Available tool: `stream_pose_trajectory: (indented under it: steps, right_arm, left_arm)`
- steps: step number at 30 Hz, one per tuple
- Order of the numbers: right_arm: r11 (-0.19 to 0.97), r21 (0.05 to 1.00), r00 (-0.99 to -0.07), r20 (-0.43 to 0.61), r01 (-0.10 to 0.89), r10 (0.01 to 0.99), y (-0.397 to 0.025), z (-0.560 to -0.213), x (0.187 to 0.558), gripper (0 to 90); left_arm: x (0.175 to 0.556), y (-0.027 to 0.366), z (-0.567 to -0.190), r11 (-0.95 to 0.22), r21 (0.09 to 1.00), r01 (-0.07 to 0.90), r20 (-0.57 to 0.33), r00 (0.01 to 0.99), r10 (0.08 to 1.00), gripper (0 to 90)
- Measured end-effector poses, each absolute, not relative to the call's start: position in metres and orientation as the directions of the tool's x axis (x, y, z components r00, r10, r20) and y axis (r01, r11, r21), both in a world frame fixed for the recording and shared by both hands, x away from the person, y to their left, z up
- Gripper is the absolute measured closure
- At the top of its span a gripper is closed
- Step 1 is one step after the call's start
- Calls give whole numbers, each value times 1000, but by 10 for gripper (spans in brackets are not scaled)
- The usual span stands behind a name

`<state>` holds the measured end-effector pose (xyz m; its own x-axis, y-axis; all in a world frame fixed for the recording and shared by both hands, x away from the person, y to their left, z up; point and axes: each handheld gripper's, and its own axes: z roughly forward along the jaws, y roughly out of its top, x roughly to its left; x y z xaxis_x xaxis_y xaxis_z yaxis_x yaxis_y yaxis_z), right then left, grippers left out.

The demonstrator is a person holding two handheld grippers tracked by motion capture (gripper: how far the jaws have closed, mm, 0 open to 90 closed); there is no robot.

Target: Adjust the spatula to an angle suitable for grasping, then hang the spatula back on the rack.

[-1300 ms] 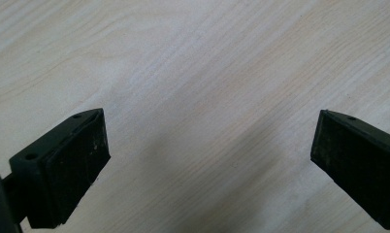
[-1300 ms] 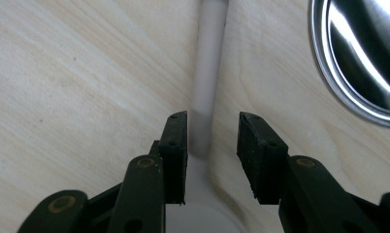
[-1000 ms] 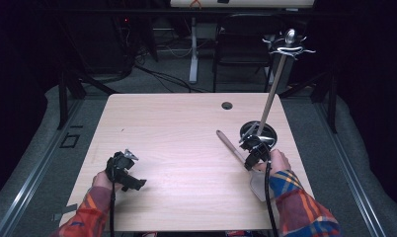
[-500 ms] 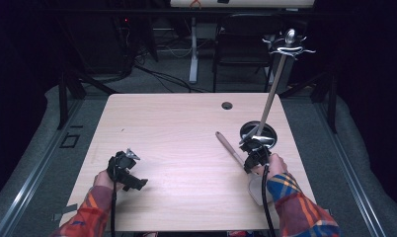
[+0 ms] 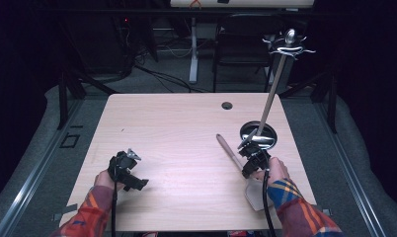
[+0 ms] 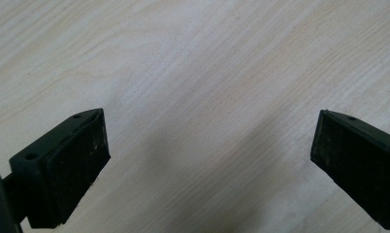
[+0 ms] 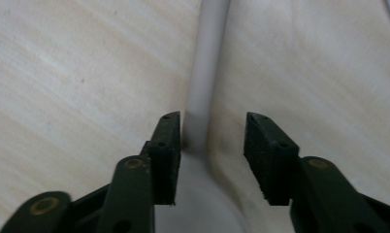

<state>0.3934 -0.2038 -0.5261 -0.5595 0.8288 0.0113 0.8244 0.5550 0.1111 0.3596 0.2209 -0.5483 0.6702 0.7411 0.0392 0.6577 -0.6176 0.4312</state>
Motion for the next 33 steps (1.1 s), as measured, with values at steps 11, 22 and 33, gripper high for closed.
stream_pose_trajectory:
  steps: [11,22,33]
  right_arm:
    - [553,220,-572,26,803,820,-191,-524,418,327]
    - [555,202,-569,9,807,823,-178,-530,434,585]
    - [577,171,-581,-31,799,813,-167,-533,442,705]
  left_arm:
    - [358,222,-549,-617,427,661,44,666,744,5]
    - [358,221,-550,-624,420,659,45,672,739,7]
    - [356,221,-549,-628,423,653,47,677,735,8]
